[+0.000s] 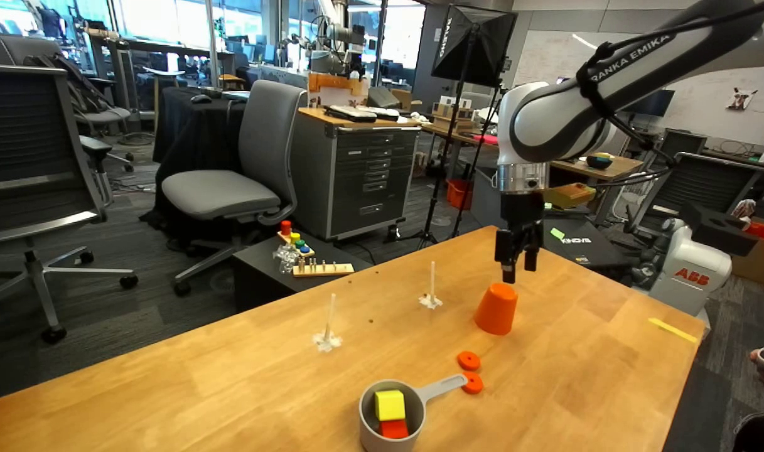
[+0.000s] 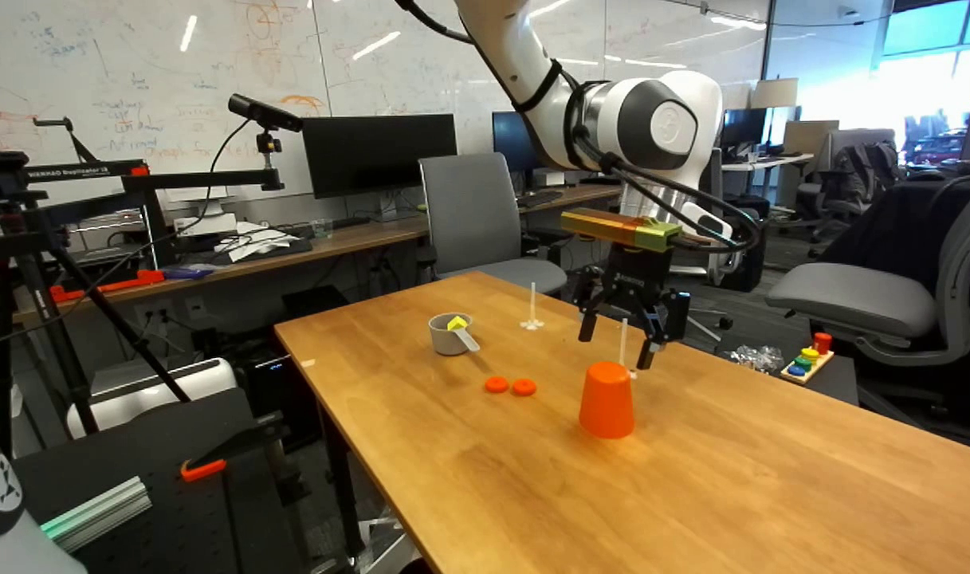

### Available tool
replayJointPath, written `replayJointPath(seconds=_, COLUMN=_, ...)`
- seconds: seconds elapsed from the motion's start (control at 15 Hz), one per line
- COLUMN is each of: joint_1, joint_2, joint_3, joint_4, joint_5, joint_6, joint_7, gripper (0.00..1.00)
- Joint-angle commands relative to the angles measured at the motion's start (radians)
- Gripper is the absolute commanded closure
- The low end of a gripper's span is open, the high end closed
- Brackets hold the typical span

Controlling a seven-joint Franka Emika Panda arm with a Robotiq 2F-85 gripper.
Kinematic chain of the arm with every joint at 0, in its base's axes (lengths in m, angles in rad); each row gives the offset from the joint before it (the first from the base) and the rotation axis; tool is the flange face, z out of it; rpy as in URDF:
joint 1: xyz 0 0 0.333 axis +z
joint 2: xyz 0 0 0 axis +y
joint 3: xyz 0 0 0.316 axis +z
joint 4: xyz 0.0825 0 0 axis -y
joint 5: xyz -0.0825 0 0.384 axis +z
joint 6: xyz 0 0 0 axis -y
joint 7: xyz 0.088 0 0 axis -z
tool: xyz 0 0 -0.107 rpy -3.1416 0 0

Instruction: Get the orange, yellow and green blocks from the table and put them in the gray pot

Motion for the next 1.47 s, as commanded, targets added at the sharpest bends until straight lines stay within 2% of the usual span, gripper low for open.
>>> replayJointPath(seconds=0.0, joint_1=0.031, joint_2=0.069, joint_3=0.000, joint_4=0.103, joint_5=0.011, joint_6=-0.035, joint_7=0.041, gripper=0.00)
replayJointPath(seconds=0.67, joint_1=0.037, joint_2=0.150, joint_3=-0.002, joint_4=0.199, joint_5=0.024, joint_6=-0.067, joint_7=0.080, gripper=0.00)
replayJointPath(seconds=1.4, joint_1=0.013, joint_2=0.174, joint_3=-0.002, joint_4=0.206, joint_5=0.067, joint_6=-0.108, joint_7=0.118, gripper=0.00)
